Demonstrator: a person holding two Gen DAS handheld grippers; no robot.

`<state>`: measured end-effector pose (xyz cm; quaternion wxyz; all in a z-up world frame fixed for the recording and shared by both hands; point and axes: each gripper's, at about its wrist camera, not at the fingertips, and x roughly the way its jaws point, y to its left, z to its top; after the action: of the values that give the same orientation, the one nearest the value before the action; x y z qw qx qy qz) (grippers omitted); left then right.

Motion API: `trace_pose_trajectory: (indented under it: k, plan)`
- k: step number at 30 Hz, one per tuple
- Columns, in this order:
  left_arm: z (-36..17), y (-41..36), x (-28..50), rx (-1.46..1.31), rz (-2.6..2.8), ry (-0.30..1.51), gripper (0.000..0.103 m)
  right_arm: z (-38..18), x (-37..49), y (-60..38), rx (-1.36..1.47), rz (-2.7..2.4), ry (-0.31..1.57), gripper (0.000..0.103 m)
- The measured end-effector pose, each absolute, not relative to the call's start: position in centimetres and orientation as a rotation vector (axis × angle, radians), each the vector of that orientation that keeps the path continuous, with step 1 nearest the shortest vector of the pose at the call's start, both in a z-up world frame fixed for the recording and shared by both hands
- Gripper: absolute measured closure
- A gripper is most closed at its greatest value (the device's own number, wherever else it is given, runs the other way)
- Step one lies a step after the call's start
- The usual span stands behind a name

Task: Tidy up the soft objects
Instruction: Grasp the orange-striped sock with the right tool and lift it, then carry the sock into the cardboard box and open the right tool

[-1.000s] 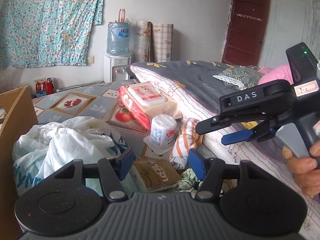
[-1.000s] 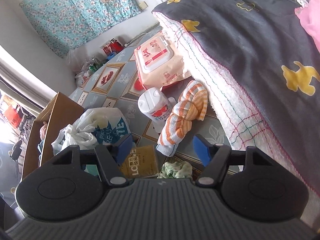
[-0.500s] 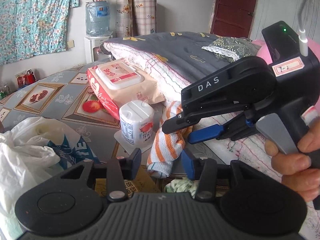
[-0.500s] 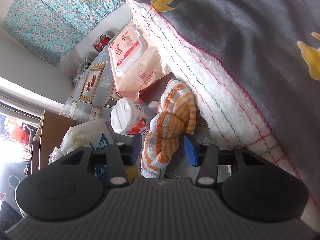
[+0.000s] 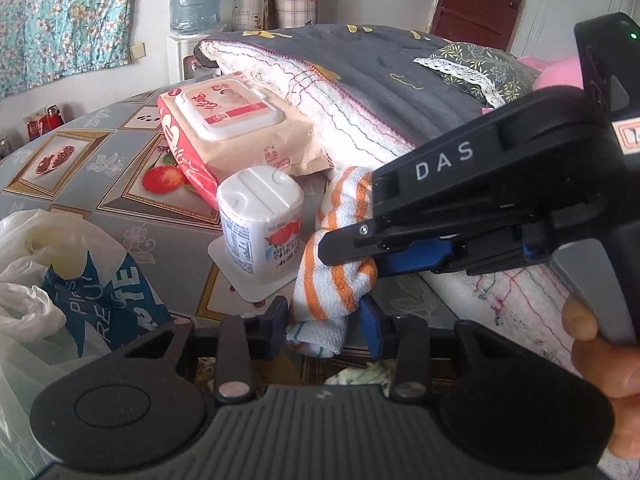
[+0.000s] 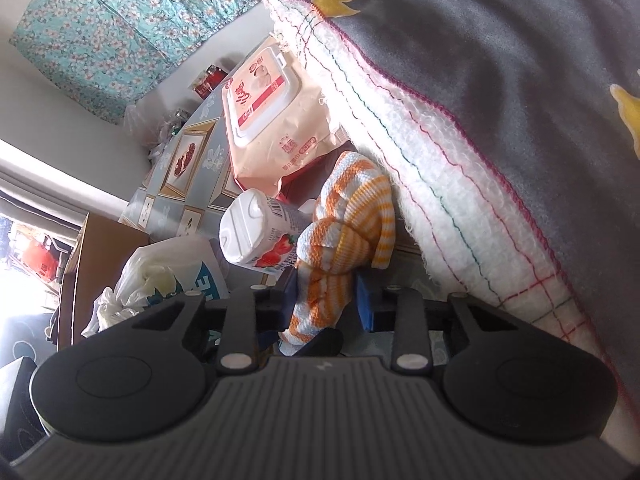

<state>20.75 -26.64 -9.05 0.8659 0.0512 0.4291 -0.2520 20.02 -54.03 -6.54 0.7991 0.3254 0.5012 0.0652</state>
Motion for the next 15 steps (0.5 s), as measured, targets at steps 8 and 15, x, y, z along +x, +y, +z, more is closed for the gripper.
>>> trace_pose_trajectory:
  k: [8, 15]
  plan:
    - [-5.7, -25.8, 18.7, 0.076, -0.547, 0.814, 0.063, -2.3, 17.2, -54.0, 0.651, 0.154, 0.981, 0.074]
    - [-1.0, -23.5, 15.2, 0.047, -0.541, 0.689, 0.063, 3.7, 13.7, -52.2, 0.585, 0.210, 0.862, 0.074]
